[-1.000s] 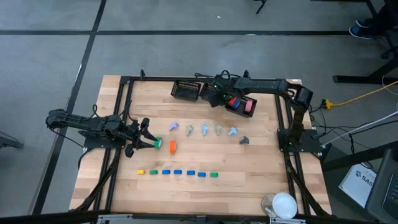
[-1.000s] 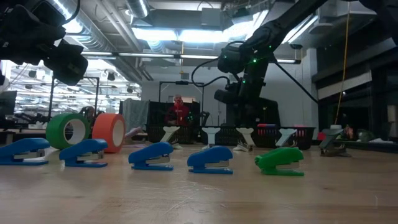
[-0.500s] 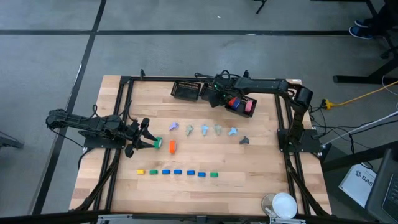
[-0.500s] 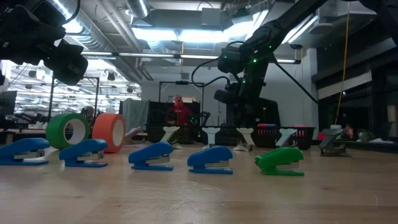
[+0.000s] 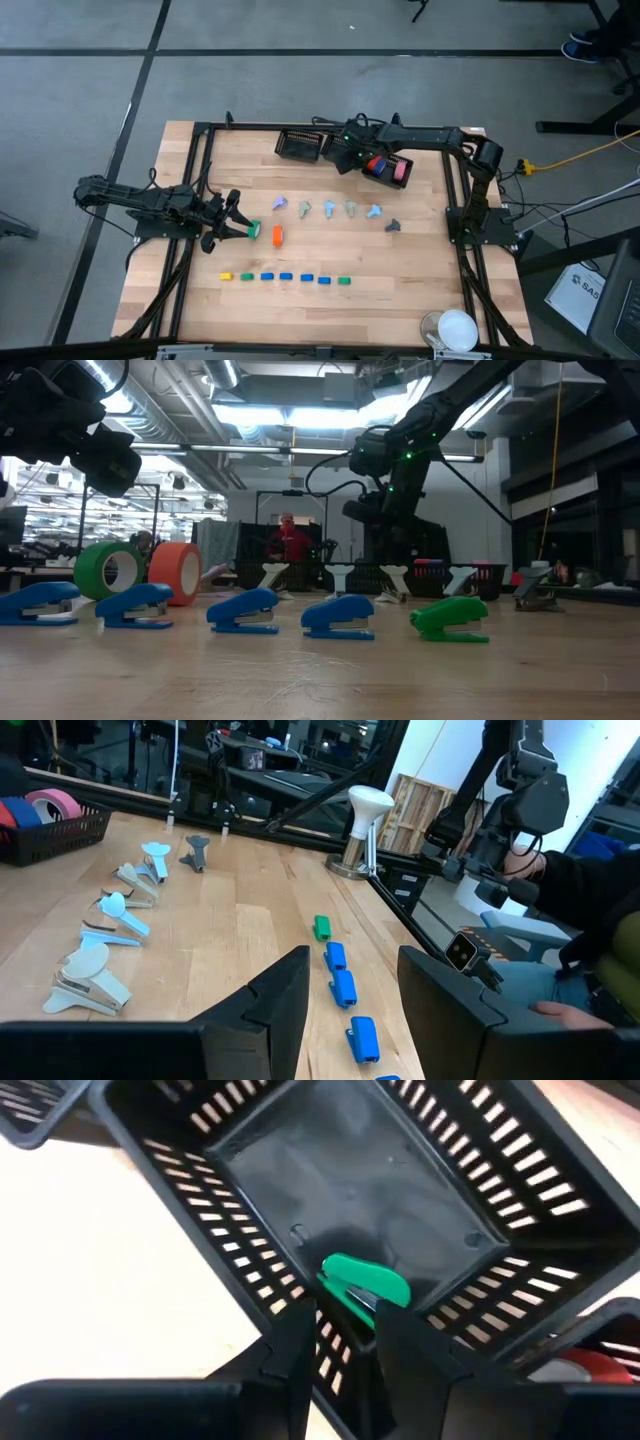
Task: Pick and place Stapler, Stapler remover, tape
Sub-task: Put the green stapler into the middle black bin
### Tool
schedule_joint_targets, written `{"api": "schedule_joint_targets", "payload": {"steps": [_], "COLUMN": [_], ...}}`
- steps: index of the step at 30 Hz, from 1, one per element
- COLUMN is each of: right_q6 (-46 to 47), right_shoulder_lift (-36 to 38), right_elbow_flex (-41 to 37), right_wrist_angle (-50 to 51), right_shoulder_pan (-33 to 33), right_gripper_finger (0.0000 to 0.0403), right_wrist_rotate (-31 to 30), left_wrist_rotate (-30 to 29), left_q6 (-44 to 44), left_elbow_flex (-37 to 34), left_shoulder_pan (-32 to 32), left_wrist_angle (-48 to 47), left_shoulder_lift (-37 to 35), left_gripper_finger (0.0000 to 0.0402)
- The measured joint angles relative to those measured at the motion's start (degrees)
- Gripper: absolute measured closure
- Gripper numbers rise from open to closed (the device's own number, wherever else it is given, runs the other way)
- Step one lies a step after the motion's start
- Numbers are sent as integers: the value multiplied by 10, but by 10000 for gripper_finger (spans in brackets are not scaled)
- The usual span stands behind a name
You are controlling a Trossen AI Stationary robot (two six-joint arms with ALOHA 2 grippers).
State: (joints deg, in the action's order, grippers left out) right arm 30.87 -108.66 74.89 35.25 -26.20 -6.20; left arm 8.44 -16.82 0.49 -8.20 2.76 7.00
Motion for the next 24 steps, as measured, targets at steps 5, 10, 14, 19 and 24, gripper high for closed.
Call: {"api": "schedule_joint_targets", "payload": {"steps": [5,10,14,19,24], "right_q6": [-30,-46,-79,-121,-139], "right_shoulder_lift": [0,0,0,0,0], "right_elbow_flex": [46,109,150,181,190], "right_wrist_angle": [32,95,135,163,170], "right_shoulder_pan": [0,12,40,92,149], "right_gripper_finger": [292,292,292,292,292], "right_wrist_rotate": [0,-2,-2,-1,4], "left_wrist_rotate": [0,0,0,0,0], "left_q6": [0,0,0,0,0], "left_elbow_flex": [0,0,0,0,0], "left_shoulder_pan": [0,0,0,0,0], "left_wrist_angle": [0,0,0,0,0], "left_shoulder_lift": [0,0,0,0,0], "left_gripper_finger": [251,251,251,251,251]}}
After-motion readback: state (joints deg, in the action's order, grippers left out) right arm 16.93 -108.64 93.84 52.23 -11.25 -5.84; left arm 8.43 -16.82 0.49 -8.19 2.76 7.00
